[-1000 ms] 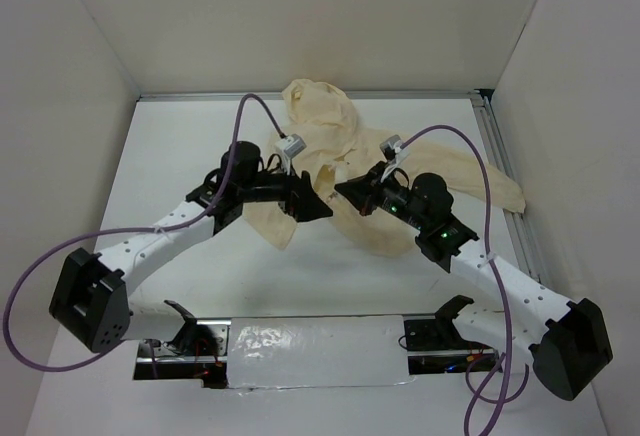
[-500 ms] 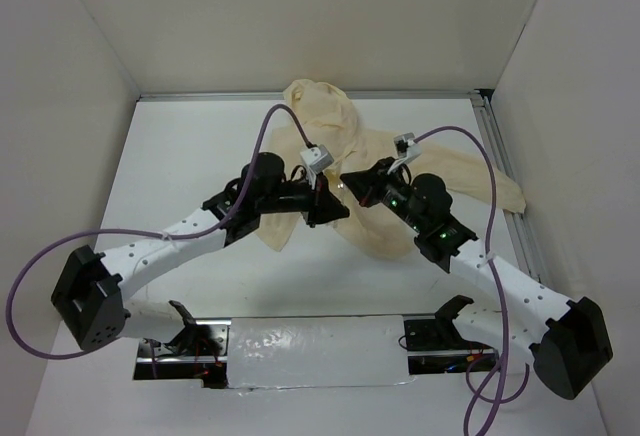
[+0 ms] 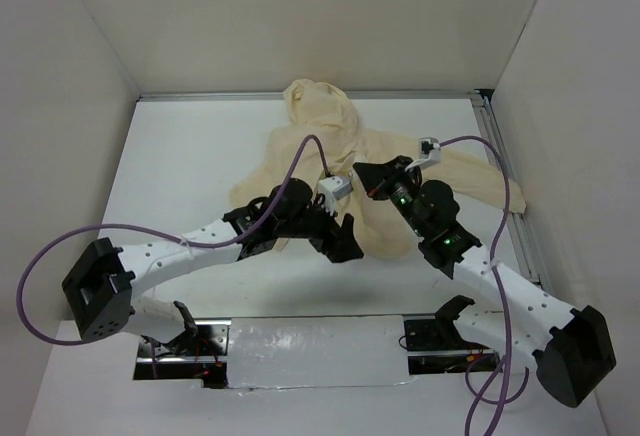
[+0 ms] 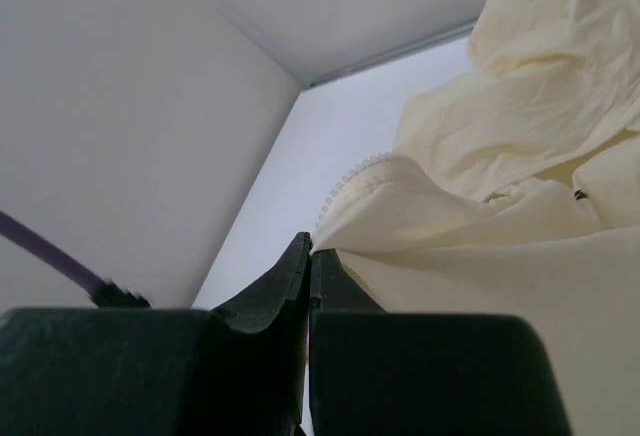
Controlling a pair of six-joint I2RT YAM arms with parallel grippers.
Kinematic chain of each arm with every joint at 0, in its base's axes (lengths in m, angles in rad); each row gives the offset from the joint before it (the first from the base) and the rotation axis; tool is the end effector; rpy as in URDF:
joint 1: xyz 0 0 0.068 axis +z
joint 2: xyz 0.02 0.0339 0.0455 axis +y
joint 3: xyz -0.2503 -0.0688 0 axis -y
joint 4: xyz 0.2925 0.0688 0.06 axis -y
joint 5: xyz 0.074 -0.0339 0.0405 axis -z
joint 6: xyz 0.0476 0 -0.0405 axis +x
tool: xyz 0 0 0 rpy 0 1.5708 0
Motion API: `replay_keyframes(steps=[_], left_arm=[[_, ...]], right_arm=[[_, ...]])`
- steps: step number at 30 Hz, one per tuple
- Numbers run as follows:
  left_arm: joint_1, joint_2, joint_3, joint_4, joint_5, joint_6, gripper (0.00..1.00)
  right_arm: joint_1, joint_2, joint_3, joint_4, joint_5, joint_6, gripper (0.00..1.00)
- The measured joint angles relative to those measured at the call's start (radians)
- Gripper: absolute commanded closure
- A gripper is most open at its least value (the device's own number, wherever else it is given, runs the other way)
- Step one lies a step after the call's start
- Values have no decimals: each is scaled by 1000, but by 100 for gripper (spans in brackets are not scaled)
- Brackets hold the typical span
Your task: Zip up the jacket
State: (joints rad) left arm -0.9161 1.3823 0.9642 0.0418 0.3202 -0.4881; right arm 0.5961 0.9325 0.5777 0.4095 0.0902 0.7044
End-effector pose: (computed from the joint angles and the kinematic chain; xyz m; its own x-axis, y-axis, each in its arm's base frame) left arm 0.2168 -0.3071 0.2516 -0.6343 0.0953 -0.7672 0.7175 0.4421 -0.5383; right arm 0.2401 0.1577 0.2758 -0.2794 0.5898 -0.7577 -0.3986 0.6466 0.6504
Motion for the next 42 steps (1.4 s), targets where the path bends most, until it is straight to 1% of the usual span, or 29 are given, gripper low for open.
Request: replay_keyframes(steps=[5,10,12,15,17,20,23,25,28,31,35,36,39,42], left_arm=[[-10,-52,-75,-115,6,-27,1],[45,-154,-94,-228,-40,-56,1],[114,-180,-94,-250,-56,-70,1],[217,-177,-104,-292,-89,-96,1],[279,-163,-111,-329,-113,-98,1],[328,-114,-111,-367,-149,-91,1],[357,-46,-108,-385,-167,-54,1],[372,14,-96,-390,-176,-5,4],[383,102,-56,-409,-214,64,3],[387,122,-50,-415,-242,122,2],[394,114,-51,-409,-266,172,8],[396,113,-51,-409,-269,177,12],[406,120,-51,-408,-273,198,16],[401,167,-43,-417,-285,198,16]], right_arm=[[-38,-68,0,-7,-14,1,100],[-68,-152,-35,-41,-75,-35,100],[-81,-187,-55,-75,-108,-56,100],[-100,-229,-85,-117,-150,-85,100],[-111,-252,-107,-147,-174,-98,100],[-126,-260,-114,-194,-201,-114,100],[-138,-244,-114,-215,-230,-126,100],[-145,-221,-114,-223,-251,-134,100],[-151,-167,-113,-240,-285,-154,100],[-161,-117,-112,-267,-311,-173,100],[-175,-73,-105,-288,-343,-190,100],[-177,-64,-101,-290,-347,-192,100],[-186,-55,-99,-291,-366,-198,100],[-198,-55,-97,-291,-375,-199,100]])
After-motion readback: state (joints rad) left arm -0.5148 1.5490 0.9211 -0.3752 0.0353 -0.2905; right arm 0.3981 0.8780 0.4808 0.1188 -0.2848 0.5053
